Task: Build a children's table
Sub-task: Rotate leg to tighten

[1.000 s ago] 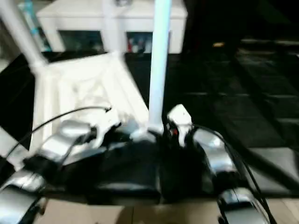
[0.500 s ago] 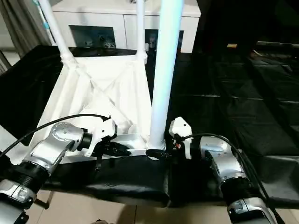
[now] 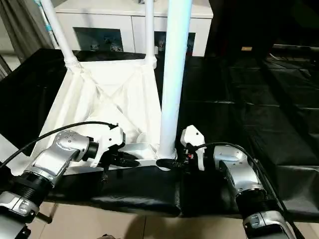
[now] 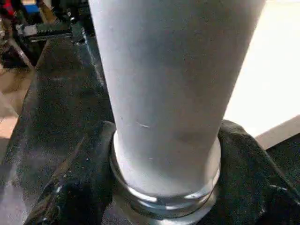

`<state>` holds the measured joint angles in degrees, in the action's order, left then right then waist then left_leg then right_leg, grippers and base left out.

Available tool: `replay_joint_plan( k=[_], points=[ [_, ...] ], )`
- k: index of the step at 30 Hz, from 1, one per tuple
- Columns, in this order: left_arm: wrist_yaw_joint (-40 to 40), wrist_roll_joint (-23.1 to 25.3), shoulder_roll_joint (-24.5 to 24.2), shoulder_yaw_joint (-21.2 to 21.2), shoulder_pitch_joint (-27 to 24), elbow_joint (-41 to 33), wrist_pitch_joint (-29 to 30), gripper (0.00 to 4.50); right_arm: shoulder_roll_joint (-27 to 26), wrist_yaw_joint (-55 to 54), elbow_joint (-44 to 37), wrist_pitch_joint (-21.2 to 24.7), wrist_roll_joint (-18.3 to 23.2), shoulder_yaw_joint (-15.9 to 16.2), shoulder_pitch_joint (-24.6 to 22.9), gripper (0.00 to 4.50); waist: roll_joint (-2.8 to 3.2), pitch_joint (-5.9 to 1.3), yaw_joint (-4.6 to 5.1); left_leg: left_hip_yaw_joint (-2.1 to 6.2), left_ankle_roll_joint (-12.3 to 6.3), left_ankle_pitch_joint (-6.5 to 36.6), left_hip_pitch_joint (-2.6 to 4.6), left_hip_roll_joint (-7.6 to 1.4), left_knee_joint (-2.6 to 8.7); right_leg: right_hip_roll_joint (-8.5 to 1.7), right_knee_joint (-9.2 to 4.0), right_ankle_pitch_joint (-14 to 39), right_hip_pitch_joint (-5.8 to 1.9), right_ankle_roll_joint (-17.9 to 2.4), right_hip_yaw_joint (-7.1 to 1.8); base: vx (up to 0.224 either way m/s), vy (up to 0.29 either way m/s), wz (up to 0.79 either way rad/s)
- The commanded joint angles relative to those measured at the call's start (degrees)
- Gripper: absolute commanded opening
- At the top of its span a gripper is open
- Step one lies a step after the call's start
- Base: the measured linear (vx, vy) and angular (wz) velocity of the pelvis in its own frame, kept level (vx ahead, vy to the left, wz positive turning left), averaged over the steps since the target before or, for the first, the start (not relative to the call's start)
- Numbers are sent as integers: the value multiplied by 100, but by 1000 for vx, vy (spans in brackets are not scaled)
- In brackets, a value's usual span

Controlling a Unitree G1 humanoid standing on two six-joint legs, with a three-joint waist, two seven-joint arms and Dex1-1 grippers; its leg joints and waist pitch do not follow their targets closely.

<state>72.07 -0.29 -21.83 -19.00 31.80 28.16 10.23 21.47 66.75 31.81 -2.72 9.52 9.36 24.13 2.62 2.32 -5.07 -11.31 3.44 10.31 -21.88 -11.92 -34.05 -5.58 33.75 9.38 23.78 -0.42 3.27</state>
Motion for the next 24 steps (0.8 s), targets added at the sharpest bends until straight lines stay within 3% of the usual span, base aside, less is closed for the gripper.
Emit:
replay_joint_plan(
  k=[1,4,6,11,15,18,20,24],
  points=[
    [-40,29,94,-125,-21,96,81,0,-146,-353,126,124,31,-119,52,273,-45,-372,11,34,-446,1084,95,-119,393,-208,-271,688,-301,-1482,-146,0,0,0],
    [-728,142,375,32,134,497,199,0,-570,-1281,551,159,5,-379,190,272,-57,-308,72,48,-186,1605,112,-98,444,-230,-365,1586,-271,-1290,-162,0,0,0],
    [-1038,206,496,81,209,673,233,0,-705,-1593,657,130,-56,-409,218,272,-70,-262,125,91,23,2110,168,-80,484,-242,-472,2628,-252,-949,-153,-57,-12,-2],
    [-2343,311,1054,353,536,1351,505,0,-1280,-3156,1128,193,-294,-576,435,272,-72,-235,270,141,133,2458,216,-32,492,-234,-606,3477,-199,-592,-94,-22,3,-2],
    [-3364,350,1560,564,911,1978,621,0,-1761,-4854,1761,246,-444,-898,839,272,-25,-241,375,200,117,2669,188,-28,534,-219,-662,3399,-227,-530,11,-14,3,-1],
    [-3784,396,1768,627,1120,2349,501,0,-1978,-5394,1992,227,-490,-1001,1018,272,-2,-246,395,230,87,2925,246,-27,544,-224,-722,3337,-218,-506,63,0,0,0],
    [-3947,456,1855,626,1219,2542,394,0,-2108,-5465,2077,246,-553,-974,1096,272,-4,-238,388,220,36,2992,263,-17,552,-214,-750,3193,-196,-568,56,0,0,0],
    [-3897,468,1897,596,1250,2629,306,0,-2161,-5514,2165,326,-690,-872,1136,272,-5,-253,377,225,-28,2912,218,-23,588,-236,-717,2945,-243,-645,31,0,0,0]
  ],
)
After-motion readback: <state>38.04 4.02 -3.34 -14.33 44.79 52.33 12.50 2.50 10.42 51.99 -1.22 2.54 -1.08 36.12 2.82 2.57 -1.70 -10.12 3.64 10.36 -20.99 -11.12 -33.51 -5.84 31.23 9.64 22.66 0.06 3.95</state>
